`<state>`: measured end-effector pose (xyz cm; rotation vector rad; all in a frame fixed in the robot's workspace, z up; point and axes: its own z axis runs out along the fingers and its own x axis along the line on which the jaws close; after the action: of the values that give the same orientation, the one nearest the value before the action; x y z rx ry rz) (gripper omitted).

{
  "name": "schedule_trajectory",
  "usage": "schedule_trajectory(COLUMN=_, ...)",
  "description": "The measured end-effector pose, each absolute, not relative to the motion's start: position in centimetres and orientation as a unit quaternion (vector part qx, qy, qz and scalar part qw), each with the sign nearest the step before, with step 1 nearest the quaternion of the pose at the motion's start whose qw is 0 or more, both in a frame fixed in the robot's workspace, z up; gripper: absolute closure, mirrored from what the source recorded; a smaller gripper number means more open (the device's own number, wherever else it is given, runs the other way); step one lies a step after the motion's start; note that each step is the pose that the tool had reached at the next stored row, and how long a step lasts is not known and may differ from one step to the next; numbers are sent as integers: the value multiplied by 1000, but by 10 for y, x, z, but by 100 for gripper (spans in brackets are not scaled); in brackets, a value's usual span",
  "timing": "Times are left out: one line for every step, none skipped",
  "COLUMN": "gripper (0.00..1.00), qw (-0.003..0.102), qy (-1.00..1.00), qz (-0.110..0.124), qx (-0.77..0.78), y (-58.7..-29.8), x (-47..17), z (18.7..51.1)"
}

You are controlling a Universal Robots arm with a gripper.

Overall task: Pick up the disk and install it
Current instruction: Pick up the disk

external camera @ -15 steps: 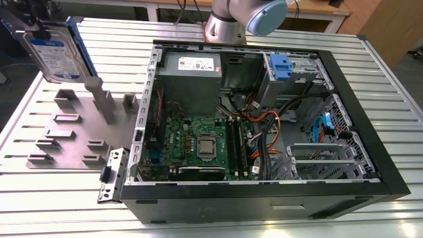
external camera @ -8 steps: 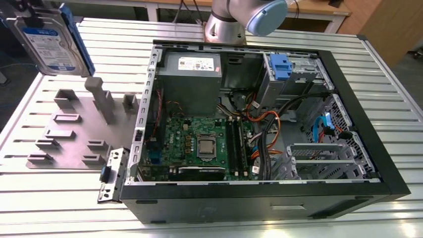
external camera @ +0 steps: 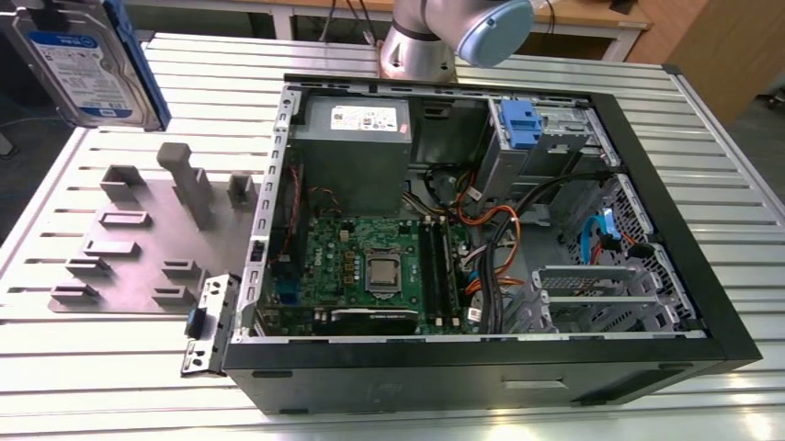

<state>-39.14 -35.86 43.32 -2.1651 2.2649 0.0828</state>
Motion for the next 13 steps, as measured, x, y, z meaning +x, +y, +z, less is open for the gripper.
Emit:
schedule_trajectory(gripper=65, qw=4, qy=723, qz=27, qx=-691, y=-359, x=-391, z=435)
schedule_trajectory(gripper=65, qw=4, qy=723, qz=27, qx=-691, y=-359, x=-391, z=436)
schedule_trajectory(gripper=65, qw=4, qy=723, qz=27, qx=-691, y=-359, x=-391, z=437)
schedule_trajectory(gripper=65, qw=4, qy=723, qz=27, qx=-691, y=-359, x=-391, z=437)
schedule_trajectory(gripper=65, qw=4, qy=723, qz=27, qx=-691, y=-359, x=-391, z=437)
schedule_trajectory(gripper=65, qw=4, qy=723, qz=27, qx=-691, y=-359, x=-391, z=439)
schedule_trajectory(gripper=65, qw=4, qy=723, qz=27, qx=-691, y=-359, x=-391, z=441)
schedule_trajectory(gripper=65, qw=4, qy=723, qz=27, qx=-691, y=-359, x=-391, z=441)
schedule_trajectory(gripper=65, qw=4, qy=723, qz=27, qx=-691, y=-359, x=-391, z=441)
schedule_trajectory(gripper=65, qw=4, qy=723, qz=27, qx=-691, y=-359, x=-391, z=441)
schedule_trajectory(gripper=65, qw=4, qy=723, qz=27, qx=-691, y=-359, x=-391, z=441)
schedule_trajectory(gripper=65, qw=4, qy=723, qz=27, qx=-691, y=-359, x=-391, z=441)
schedule_trajectory(gripper=65, qw=4, qy=723, qz=27, qx=-691, y=-359, x=-391, z=441)
